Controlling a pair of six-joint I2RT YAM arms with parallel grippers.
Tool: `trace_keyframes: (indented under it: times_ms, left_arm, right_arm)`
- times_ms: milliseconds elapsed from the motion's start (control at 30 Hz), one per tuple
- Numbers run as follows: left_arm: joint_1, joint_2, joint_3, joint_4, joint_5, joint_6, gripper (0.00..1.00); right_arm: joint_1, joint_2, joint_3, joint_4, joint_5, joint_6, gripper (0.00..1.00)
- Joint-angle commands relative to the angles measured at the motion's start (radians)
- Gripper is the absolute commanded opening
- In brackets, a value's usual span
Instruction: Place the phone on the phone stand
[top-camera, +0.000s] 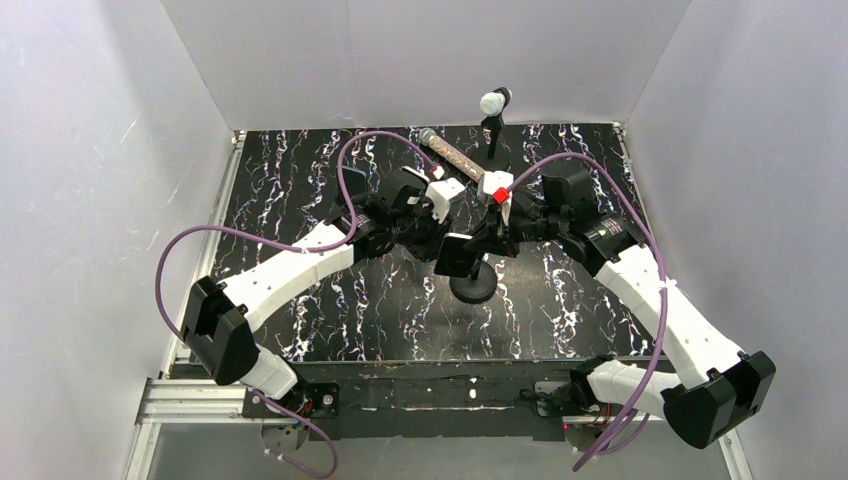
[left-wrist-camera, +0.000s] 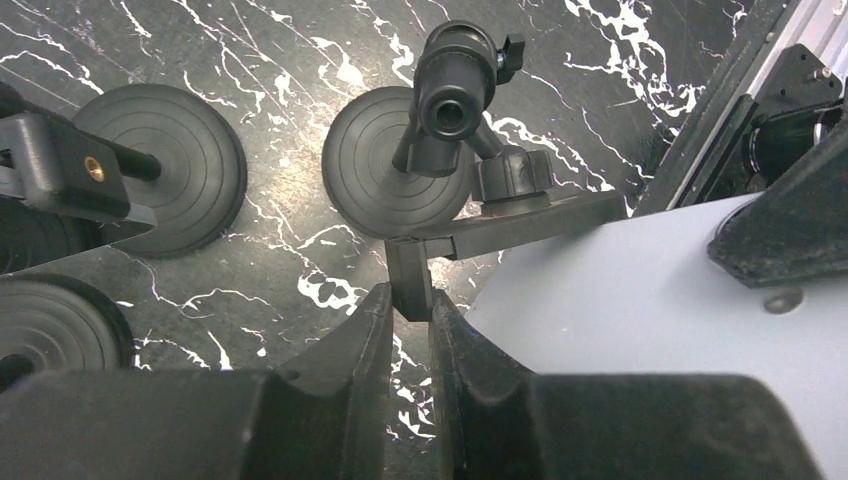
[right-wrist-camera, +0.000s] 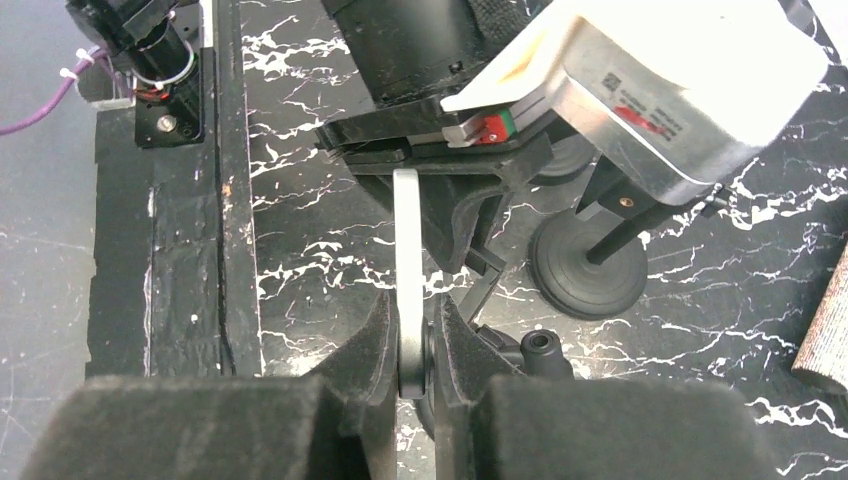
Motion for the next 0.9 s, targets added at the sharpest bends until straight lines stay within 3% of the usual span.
trace_keyframes:
  times_ms: [0, 400, 867]
  left_arm:
    - [-0.007, -0.034, 0.03, -0.029, -0.075, -0.05, 0.0]
    - [-0.006, -0.037, 0.052, -0.057, -0.287, -0.111, 0.0]
    - [-0.007, -0.038, 0.063, -0.078, -0.474, -0.17, 0.0]
  right_arm:
    - [-0.014, 0.0, 0.072, 0.044, 0.23, 0.145, 0.01]
    - [-0.013, 0.009, 0.096, -0.02, 0.307, 0.217, 0.01]
    - [0.0, 0.029, 0.152, -0.144, 0.51, 0.266, 0.01]
